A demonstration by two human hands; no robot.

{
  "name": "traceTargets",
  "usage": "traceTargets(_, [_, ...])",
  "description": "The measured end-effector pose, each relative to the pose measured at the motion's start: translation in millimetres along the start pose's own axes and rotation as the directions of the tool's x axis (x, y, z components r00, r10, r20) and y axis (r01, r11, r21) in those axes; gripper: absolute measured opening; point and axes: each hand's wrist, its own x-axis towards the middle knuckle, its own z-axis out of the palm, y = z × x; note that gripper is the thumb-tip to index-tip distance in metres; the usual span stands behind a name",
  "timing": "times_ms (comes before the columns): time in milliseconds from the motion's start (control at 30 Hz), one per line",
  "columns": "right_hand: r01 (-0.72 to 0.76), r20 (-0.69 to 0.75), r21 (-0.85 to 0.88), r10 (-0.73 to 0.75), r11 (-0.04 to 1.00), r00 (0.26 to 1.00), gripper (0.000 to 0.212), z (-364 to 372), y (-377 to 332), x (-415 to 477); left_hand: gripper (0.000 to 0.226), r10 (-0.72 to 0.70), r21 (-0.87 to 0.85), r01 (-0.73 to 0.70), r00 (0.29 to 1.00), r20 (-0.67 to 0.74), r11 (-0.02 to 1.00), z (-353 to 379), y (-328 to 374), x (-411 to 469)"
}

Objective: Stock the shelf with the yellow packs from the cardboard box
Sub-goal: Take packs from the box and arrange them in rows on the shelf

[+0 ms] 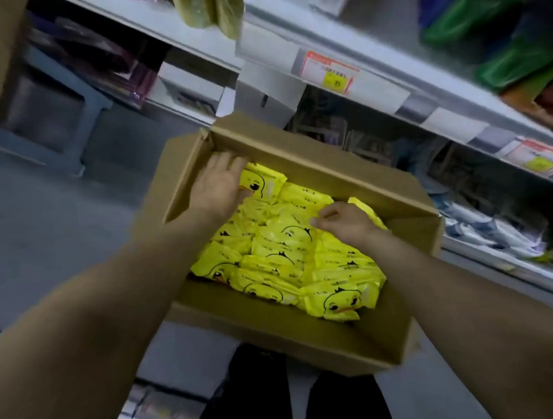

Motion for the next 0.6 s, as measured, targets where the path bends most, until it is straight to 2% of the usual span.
traceTargets(100, [-0.009, 0.048, -0.056, 0.011, 0.998, 0.999, 0.028, 1.3, 24.5, -9.6, 0.07, -0.009, 0.024, 0.007, 0.999, 0.053, 1.0, 6.2, -0.9, 8.5])
traceTargets(200, [-0.04, 0.062, -0.078, 0.045, 0.996, 0.997, 0.02, 4.4, 48.1, -20.2, 0.07, -0.013, 0.093, 0.007, 0.998, 0.058, 0.996, 10.1, 0.6, 9.9])
traceTargets(300, [-0.049, 0.077, -0.048, 0.053, 0.998, 0.996, 0.023, 14.2, 57.6, -22.8, 0.064, 0.003, 0.26, -0.02, 0.998, 0.066, 0.965, 11.3, 3.6, 9.8])
traceTargets(433, [0.011, 0.156, 0.043, -0.018, 0.999, 0.988, 0.037, 46.1, 38.0, -18.1, 0.039, 0.016, 0.46, -0.075, 0.991, 0.132, 0.885, 6.8, 5.6, 8.3])
traceTargets(500, [0.049, 0.223, 0.025, -0.054, 0.998, 0.973, 0.043, 67.6, 27.4, -13.4, 0.037, 0.003, 0.407, -0.064, 0.989, 0.149, 0.911, 5.2, 3.0, 7.5])
traceTargets(600, [0.05, 0.34, -0.013, -0.043, 0.999, 0.939, 0.053, 101.8, 22.4, -4.9, 0.038, 0.02, 0.153, -0.035, 0.995, 0.1, 0.988, 2.5, -5.3, 3.7])
